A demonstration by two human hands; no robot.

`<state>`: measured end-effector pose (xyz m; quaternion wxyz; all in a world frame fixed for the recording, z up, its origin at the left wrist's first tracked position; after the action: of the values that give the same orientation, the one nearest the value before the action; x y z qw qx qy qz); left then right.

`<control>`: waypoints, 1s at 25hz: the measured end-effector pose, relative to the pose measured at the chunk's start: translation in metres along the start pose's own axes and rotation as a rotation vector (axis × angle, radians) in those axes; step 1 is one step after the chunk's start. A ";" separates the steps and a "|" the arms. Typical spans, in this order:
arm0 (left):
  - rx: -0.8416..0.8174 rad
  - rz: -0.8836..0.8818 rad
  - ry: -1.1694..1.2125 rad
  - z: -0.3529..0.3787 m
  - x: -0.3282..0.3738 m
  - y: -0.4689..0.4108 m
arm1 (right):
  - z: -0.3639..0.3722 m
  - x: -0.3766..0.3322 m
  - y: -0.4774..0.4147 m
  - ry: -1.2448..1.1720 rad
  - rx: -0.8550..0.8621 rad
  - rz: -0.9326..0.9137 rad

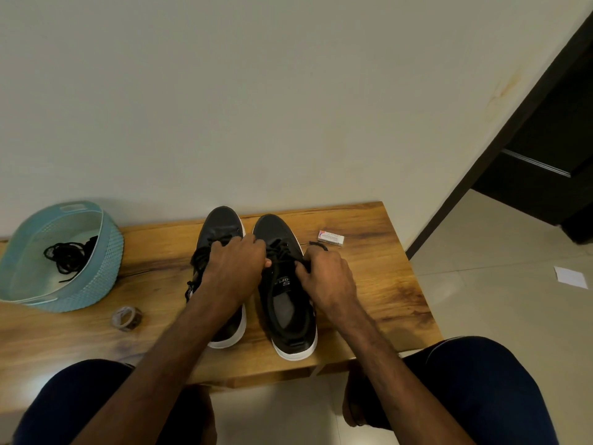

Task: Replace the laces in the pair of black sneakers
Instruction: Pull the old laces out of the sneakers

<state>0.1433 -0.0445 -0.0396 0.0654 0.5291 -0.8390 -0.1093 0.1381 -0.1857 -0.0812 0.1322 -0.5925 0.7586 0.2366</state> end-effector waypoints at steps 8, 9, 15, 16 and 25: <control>0.082 0.080 -0.036 0.010 0.028 -0.015 | 0.004 0.005 0.007 -0.067 -0.047 0.017; 0.060 0.103 -0.062 0.014 0.029 -0.017 | 0.005 0.006 0.007 -0.045 -0.036 0.010; -0.101 0.249 0.304 0.029 0.023 -0.026 | 0.012 0.000 0.014 0.049 0.006 -0.040; -0.128 0.265 0.393 0.030 0.020 -0.023 | 0.011 0.003 0.012 0.027 0.010 -0.007; -0.216 0.190 0.259 0.020 -0.004 0.008 | 0.009 0.005 0.002 0.029 -0.018 -0.012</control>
<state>0.1338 -0.0357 -0.0570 0.2393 0.4471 -0.8530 -0.1232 0.1343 -0.1845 -0.0912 0.1174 -0.6015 0.7547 0.2342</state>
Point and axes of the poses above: each hand's wrist, its own y-axis away from the middle knuckle, its own z-axis out of the palm, x = y × z, the point moved 7 cm from there along -y, towards the middle knuckle, and after that the axes turned 12 degrees about z, right-handed, at the moved point
